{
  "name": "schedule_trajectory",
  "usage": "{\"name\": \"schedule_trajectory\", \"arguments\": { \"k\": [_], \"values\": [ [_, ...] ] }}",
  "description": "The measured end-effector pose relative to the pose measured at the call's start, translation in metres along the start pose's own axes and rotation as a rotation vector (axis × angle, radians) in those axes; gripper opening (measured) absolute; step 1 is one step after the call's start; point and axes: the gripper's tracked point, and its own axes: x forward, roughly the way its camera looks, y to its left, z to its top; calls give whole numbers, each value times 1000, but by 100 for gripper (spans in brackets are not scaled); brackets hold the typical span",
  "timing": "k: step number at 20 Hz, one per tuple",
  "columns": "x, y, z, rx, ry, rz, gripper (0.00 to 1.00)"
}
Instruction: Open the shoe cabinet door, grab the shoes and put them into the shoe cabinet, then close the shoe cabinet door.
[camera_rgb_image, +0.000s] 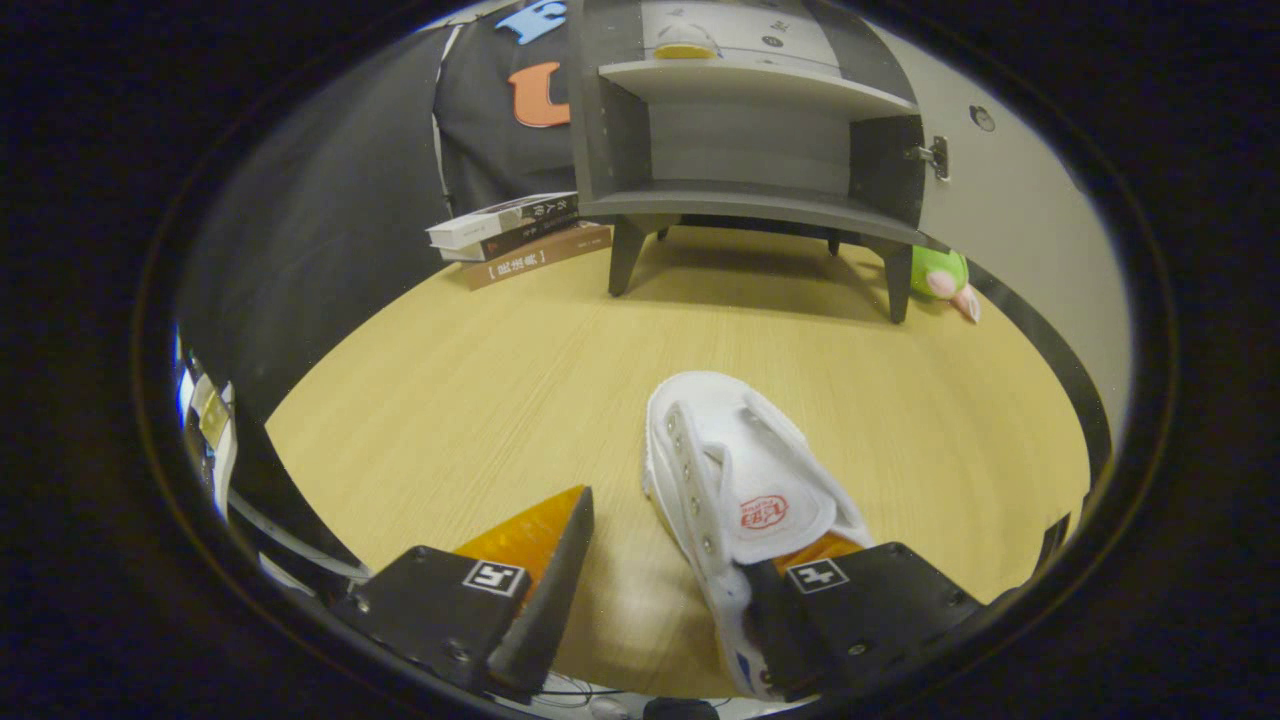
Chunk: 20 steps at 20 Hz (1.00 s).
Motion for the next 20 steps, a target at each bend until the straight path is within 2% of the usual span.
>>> {"name": "schedule_trajectory", "arguments": {
  "k": [1, 3, 5, 7, 11, 15, 20],
  "values": [
    [1, -6, 1, 13, 2, -12, 66],
    [3, -2, 1, 35, 19, 12, 31],
    [1, -3, 7, -31, 31, -3, 16],
    [-4, -3, 15, -27, 35, 0, 12],
    [-29, -12, 51, -31, -3, -12, 11],
    [-66, -23, 122, -39, -110, -27, 11],
    [-107, -45, 235, -58, -267, -65, 11]
  ]
}}
